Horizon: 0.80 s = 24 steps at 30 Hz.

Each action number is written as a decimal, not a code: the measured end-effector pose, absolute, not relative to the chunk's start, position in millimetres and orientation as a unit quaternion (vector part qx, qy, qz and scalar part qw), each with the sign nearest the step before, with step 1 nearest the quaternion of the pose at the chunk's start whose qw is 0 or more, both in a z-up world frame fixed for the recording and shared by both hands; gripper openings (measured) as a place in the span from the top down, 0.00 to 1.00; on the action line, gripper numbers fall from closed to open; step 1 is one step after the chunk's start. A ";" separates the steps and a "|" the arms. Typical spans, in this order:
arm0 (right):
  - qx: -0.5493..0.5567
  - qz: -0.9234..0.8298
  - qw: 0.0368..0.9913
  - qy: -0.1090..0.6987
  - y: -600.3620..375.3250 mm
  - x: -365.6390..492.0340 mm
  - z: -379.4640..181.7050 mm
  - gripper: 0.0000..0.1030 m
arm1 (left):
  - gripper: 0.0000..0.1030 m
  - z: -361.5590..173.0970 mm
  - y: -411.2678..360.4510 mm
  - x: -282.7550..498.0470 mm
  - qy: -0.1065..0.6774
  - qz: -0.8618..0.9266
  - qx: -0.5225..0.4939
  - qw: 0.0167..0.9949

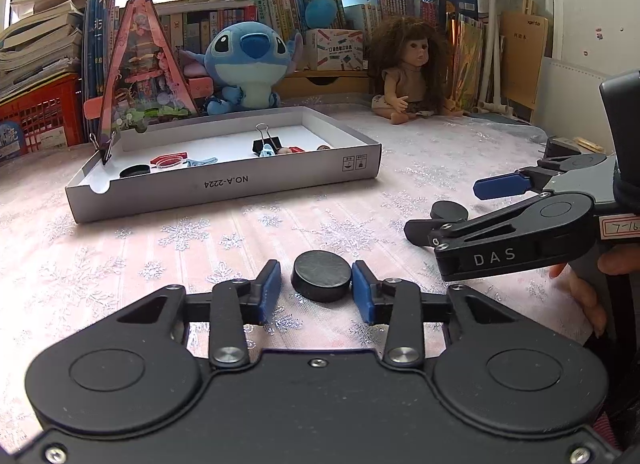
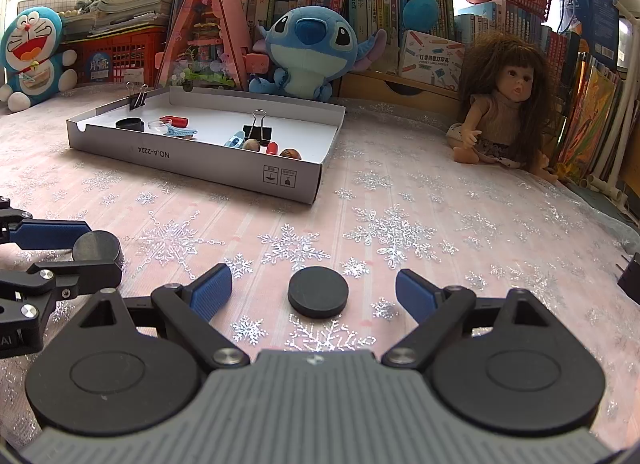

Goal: Organize rigid objects
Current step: 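Close the left gripper on a black disc while the right gripper grasps the other disc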

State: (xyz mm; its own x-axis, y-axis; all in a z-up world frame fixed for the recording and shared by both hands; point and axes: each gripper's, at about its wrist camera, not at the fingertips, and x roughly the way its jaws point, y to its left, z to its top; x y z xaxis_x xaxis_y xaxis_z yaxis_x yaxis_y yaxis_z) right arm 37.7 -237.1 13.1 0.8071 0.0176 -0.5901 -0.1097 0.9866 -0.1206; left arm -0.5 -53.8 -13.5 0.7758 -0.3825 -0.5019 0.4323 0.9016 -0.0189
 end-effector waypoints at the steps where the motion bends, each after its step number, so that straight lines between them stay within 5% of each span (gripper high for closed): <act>1: -0.075 0.033 0.948 0.309 -237.1 37.7 13.1 0.09 | 0.70 -13.3 -53.0 -0.1 0.256 -0.215 0.047 0.941; 15: -0.033 0.033 0.955 0.292 -249.8 25.3 18.8 0.12 | 0.70 -6.6 -37.8 5.1 0.262 -0.196 0.023 0.945; 21: -0.008 0.034 0.948 0.315 -253.5 34.3 17.9 0.32 | 0.70 -4.3 -32.4 11.0 0.263 -0.181 0.016 0.947; 24: -0.016 0.039 0.946 0.321 -249.1 35.4 16.6 0.51 | 0.70 -3.2 -30.0 12.4 0.264 -0.174 0.013 0.949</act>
State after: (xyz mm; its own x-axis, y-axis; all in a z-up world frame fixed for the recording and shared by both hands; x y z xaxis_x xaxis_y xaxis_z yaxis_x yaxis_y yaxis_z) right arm 35.4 -249.1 16.6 0.7903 0.0644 -0.6093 -0.0846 0.9964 -0.0043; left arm 12.4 -30.0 -3.2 0.8005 -0.3229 -0.5049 0.3368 0.9392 -0.0666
